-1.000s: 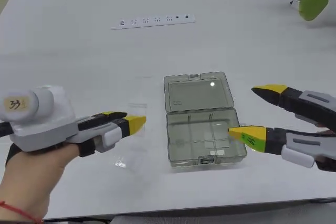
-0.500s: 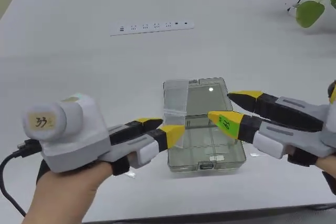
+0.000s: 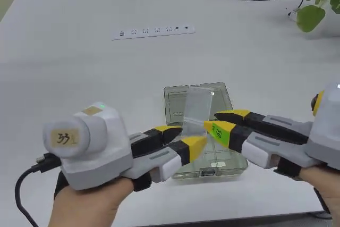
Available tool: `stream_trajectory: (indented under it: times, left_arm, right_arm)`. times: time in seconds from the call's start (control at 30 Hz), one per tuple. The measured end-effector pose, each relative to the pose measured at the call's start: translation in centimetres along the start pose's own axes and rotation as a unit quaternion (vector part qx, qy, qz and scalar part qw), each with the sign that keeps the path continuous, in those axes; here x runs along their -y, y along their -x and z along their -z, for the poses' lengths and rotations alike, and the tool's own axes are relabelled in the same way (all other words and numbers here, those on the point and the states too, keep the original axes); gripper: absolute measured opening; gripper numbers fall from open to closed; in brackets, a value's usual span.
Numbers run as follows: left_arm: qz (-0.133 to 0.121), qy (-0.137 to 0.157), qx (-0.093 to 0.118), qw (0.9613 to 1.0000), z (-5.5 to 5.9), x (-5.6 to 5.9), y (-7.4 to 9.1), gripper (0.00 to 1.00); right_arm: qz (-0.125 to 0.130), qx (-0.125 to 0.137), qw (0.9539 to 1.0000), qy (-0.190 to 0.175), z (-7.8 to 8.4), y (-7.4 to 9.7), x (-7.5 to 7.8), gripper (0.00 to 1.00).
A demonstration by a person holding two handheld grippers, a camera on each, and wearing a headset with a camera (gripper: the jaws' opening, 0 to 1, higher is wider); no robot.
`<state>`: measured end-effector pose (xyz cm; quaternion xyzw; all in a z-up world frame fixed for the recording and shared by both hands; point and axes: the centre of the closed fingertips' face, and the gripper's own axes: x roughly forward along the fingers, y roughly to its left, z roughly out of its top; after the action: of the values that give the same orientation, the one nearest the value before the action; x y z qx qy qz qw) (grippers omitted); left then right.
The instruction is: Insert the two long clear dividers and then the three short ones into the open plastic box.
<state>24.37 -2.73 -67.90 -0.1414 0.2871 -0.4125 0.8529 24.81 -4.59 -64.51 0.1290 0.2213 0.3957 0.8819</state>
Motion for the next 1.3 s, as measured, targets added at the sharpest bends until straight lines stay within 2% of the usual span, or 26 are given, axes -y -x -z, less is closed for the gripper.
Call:
stream_trajectory:
  times: [0.47,0.7,0.77,1.1,1.3]
  left_arm:
    - [-0.004,-0.039,-0.007,0.9992,-0.31,0.42,-0.05,0.30]
    - [-0.009,-0.047,-0.002,0.9989,-0.71,0.40,-0.13,0.30]
    - [-0.007,-0.051,0.003,0.9987,-0.94,0.47,-0.14,0.29]
    - [0.002,-0.052,-0.001,0.9987,-0.91,0.89,-0.30,0.35]
    - [0.004,-0.047,-0.007,0.9989,-0.73,0.76,-0.34,0.35]
  right_arm:
    - [0.015,-0.010,0.9988,-0.045,0.95,-0.85,0.15,0.11]
    - [0.027,0.003,0.9971,-0.072,0.57,-0.89,0.23,0.07]
    - [0.026,0.006,0.9957,-0.089,0.40,-0.89,0.17,0.06]
    - [0.027,0.005,0.9954,-0.092,0.21,-0.85,0.48,0.06]
    - [0.026,0.000,0.9955,-0.091,0.36,-0.97,0.51,0.06]
